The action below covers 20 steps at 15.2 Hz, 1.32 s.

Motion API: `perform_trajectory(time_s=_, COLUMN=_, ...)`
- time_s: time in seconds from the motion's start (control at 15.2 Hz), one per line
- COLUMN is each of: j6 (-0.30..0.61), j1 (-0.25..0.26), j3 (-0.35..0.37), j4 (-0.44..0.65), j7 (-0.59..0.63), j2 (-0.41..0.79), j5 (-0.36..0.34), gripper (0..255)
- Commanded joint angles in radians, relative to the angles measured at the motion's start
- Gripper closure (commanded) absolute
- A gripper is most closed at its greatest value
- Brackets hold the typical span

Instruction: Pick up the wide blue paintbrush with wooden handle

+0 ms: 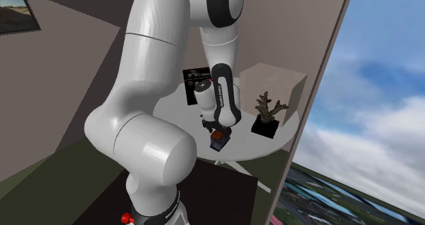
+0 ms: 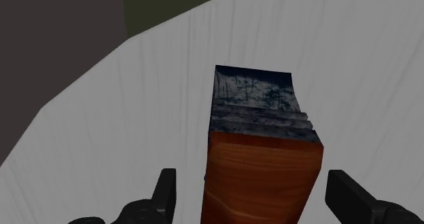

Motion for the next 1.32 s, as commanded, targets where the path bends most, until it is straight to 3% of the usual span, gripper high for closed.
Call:
perform_trajectory(time_s=0.0, j6=-0.005, j1=-0.006, j3=0.009, j4=0.004, j7=0.014, j2=0.005, j5=-0.013, gripper=255)
perform_trajectory(time_s=0.59, j6=-0.005, j1=-0.007, j3=0.010, j4=0.005, j7=0.016, j2=0.007, j5=-0.016, gripper=255)
perform_trajectory(time_s=0.92, j6=0.039, j1=0.080, j3=-0.091, j4=-0.060, j7=-0.165, j2=-0.076, j5=0.170, gripper=255)
perform_trajectory(time_s=1.25, j6=0.049, j1=0.130, j3=-0.150, j4=-0.153, j7=-0.460, j2=-0.168, j5=0.458, gripper=255)
